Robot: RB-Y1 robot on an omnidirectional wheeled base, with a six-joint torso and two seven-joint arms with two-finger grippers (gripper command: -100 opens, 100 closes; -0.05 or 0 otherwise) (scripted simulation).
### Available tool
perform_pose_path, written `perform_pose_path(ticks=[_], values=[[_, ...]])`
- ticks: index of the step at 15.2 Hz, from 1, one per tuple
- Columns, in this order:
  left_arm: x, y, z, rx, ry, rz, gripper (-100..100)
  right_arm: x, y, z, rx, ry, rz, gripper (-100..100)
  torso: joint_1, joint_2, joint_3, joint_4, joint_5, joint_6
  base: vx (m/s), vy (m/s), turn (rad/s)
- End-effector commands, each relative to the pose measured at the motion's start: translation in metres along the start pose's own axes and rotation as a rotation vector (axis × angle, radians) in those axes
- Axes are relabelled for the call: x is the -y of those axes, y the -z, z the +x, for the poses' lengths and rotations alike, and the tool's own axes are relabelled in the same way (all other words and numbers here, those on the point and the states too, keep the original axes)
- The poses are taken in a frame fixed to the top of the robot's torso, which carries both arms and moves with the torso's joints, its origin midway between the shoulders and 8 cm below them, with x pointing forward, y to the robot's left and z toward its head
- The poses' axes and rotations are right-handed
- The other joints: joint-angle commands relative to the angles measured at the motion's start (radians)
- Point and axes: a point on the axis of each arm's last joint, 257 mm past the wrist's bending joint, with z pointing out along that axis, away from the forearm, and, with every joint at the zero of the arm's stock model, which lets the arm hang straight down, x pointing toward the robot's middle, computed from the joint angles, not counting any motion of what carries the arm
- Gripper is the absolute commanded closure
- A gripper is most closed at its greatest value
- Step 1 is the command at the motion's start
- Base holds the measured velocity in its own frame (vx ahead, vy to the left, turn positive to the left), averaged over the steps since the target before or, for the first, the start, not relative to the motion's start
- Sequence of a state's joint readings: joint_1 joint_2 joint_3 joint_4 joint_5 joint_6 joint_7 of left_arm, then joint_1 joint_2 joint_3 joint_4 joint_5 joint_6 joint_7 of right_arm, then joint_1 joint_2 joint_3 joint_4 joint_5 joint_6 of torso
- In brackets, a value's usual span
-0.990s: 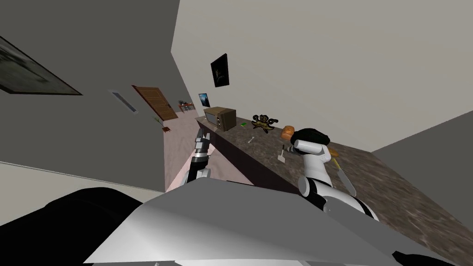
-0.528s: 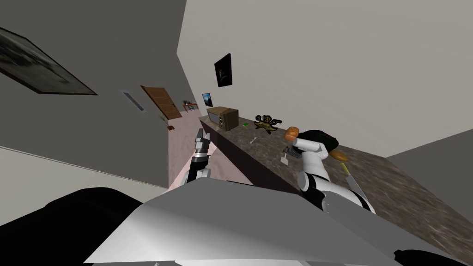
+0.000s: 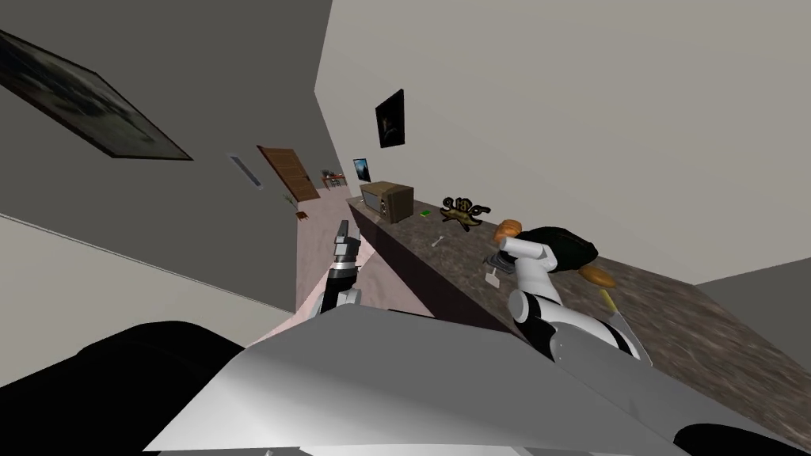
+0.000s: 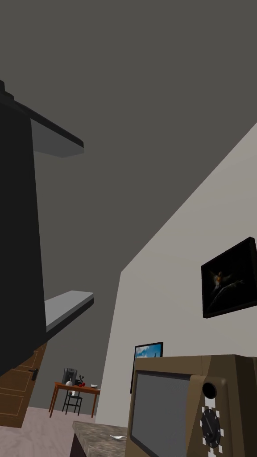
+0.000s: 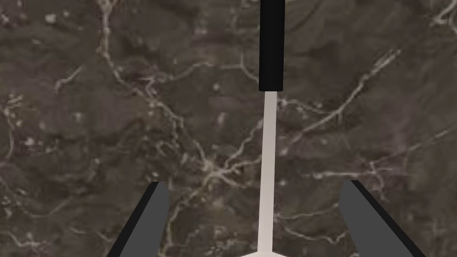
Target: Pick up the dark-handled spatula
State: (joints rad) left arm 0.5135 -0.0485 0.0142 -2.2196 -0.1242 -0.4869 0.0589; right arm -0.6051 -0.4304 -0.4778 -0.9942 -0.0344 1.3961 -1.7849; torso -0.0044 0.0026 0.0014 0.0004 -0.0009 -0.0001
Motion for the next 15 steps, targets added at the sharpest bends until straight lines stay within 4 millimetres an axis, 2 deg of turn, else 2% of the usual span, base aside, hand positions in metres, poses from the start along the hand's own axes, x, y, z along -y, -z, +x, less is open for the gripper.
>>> perform_pose_path(ticks=[1,3,4,5,9,10,14,15], values=[[0.0,0.0,0.0,0.0,0.0,0.0,0,0.0,-0.007,-0.001,-0.003,-0.02,-0.005,-100,0.0,0.0,0.0,0.0,0.0,0.0,-0.056,-0.089,0.122],[0.0,0.0,0.0,0.0,0.0,0.0,0,0.0,-0.013,-0.003,-0.003,-0.037,-0.011,-100,-0.002,0.001,0.001,0.0,0.0,0.0,-0.063,-0.091,0.151],[0.0,0.0,0.0,0.0,0.0,0.0,0,-0.001,-0.01,-0.002,-0.001,-0.026,-0.008,-100,-0.002,0.002,0.001,0.0,0.0,0.0,-0.037,-0.049,0.046],[0.0,0.0,0.0,0.0,0.0,0.0,0,-0.001,-0.011,-0.002,-0.003,-0.029,-0.009,100,0.0,0.001,0.001,0.0,0.0,0.001,-0.013,-0.019,0.003],[0.0,0.0,0.0,0.0,0.0,0.0,0,-0.001,-0.01,-0.001,-0.004,-0.031,-0.009,100,0.004,-0.002,-0.001,0.0,0.0,0.0,-0.002,-0.004,-0.002],[0.0,0.0,0.0,0.0,0.0,0.0,0,0.0,-0.004,0.0,-0.003,-0.014,-0.003,100,0.004,-0.002,-0.001,-0.001,0.001,0.0,0.03,0.041,-0.125],[0.0,0.0,0.0,0.0,0.0,0.0,0,0.0,0.007,0.003,-0.003,0.015,0.006,100,0.011,-0.006,-0.003,-0.001,0.002,0.0,0.061,0.095,-0.178],[0.0,0.0,0.0,0.0,0.0,0.0,0,-0.001,0.004,0.003,-0.005,0.005,0.002,100,0.012,-0.006,-0.003,-0.001,0.002,-0.001,0.031,0.058,-0.039]])
